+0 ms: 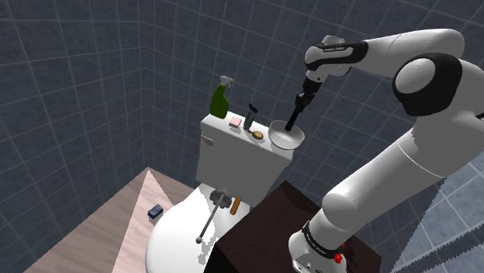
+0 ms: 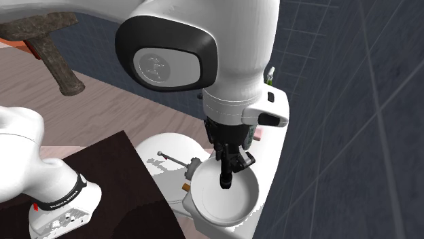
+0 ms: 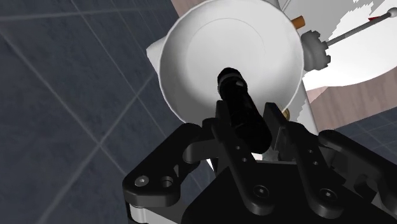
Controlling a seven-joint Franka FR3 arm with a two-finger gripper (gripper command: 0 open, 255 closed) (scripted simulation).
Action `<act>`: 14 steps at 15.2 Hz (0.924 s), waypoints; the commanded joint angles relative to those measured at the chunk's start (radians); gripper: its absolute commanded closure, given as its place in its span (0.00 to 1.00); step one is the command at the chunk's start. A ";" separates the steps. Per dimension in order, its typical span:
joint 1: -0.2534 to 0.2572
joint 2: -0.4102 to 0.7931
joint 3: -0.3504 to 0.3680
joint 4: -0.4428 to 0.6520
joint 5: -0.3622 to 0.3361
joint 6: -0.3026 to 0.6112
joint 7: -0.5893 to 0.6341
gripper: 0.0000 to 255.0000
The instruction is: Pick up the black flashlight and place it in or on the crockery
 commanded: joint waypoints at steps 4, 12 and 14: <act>0.000 0.003 -0.001 -0.013 0.001 0.016 0.000 1.00; 0.000 0.003 -0.001 -0.013 0.001 0.016 0.000 0.00; 0.001 -0.004 0.001 0.014 -0.001 -0.017 0.002 0.00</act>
